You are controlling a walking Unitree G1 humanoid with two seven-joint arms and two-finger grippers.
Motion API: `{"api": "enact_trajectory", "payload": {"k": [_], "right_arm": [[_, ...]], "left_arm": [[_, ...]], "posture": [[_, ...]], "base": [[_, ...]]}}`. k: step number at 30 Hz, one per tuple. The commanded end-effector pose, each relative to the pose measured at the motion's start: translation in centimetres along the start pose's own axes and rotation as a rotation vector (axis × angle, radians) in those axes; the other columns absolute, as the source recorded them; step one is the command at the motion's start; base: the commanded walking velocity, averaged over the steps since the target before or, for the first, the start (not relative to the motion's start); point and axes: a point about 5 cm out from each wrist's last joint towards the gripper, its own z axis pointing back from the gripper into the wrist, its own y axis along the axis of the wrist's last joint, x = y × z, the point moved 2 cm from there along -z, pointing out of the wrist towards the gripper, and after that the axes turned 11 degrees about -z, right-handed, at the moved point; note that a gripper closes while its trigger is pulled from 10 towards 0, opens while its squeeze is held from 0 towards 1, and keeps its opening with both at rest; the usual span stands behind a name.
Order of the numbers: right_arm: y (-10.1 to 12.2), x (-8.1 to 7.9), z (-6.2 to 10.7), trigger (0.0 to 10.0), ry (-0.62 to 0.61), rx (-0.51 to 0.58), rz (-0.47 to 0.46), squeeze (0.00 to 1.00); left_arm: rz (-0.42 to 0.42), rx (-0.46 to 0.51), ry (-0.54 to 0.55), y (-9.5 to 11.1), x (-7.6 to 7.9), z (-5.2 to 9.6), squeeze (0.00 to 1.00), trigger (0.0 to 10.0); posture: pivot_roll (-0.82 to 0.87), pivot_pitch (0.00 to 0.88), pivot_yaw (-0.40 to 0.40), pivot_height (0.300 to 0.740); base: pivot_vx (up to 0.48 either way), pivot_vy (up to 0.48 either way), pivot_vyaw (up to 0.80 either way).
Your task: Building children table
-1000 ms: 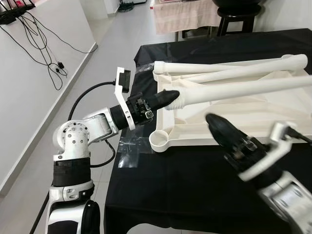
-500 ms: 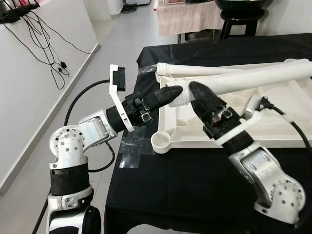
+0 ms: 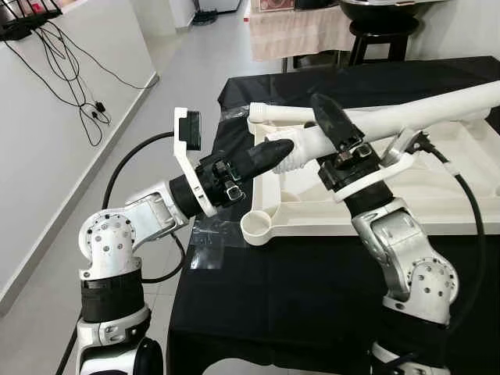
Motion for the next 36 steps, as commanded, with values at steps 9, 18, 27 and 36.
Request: {"api": "enact_trajectory", "payload": {"k": [9, 18, 27, 36], "right_arm": [[-0.6, -1.0, -1.1, 0.0, 0.087, -0.039, -0.039, 0.0], [0.4, -0.8, -1.0, 0.0, 0.072, -0.031, 0.021, 0.0], [3.9, -0.7, -1.0, 0.0, 0.039, 0.047, 0.154, 0.0], [7.3, -0.4, -0.4, 0.0, -0.095, 0.043, 0.598, 0.0]], "left_arm": [[0.007, -0.001, 0.013, -0.8, 0.1, 0.5, 0.0, 0.0], [-0.007, 0.043, 0.085, -0.4, -1.0, 0.9, 1.0, 10.0], [-0.027, 0.05, 0.123, 0.1, -1.0, 2.6, 1.0, 10.0], [-0.161, -0.055, 0.259, -0.1, -0.2, 5.7, 1.0, 10.0]], "posture": [[-0.11, 0.039, 0.064, 0.74], [-0.12, 0.026, 0.066, 0.74], [-0.11, 0.01, 0.064, 0.74], [-0.1, 0.0, 0.056, 0.74]], "base": [[0.0, 0.0, 0.0], [0.0, 0.0, 0.0], [0.0, 0.0, 0.0], [0.0, 0.0, 0.0]]}}
